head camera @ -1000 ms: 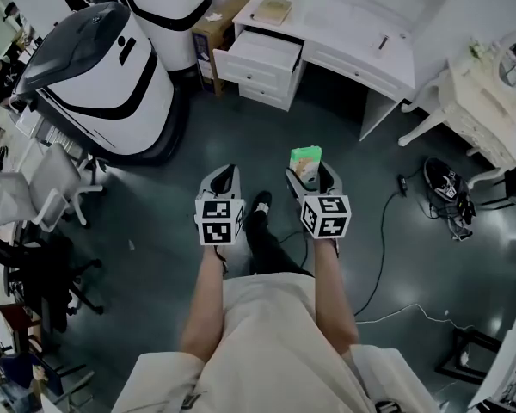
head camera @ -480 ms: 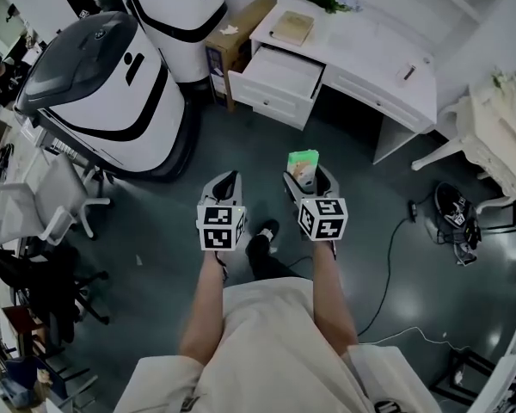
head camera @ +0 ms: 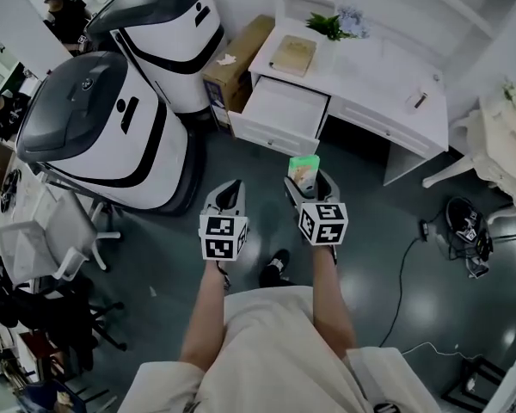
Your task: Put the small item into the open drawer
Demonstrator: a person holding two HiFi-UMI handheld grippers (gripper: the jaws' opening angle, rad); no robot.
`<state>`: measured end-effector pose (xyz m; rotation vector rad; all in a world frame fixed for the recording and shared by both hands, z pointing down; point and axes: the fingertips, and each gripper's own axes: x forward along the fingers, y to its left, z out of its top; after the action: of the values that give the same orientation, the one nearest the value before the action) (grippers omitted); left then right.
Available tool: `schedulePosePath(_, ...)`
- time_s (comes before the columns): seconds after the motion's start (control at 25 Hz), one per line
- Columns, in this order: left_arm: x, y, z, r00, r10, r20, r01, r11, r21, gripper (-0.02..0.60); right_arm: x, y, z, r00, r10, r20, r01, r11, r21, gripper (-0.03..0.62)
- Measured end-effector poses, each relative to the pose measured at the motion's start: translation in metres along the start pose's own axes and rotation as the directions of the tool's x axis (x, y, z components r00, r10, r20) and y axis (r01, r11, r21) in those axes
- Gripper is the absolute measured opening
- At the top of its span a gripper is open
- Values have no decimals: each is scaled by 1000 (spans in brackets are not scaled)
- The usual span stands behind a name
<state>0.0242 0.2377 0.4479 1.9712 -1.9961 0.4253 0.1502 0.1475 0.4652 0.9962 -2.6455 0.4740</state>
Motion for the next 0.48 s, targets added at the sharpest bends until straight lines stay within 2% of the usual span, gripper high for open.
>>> schedulePosePath(0.2,38,11,7,1000,-9,-6,9,1000,3,17,28,-21,17,1000,-1,11,1,1000,0,367)
schedulePosePath(0.48,87,8,17,998,-69,-13,69,997,-19,17,41,-49,18,999,-47,-5,47,999,9,367)
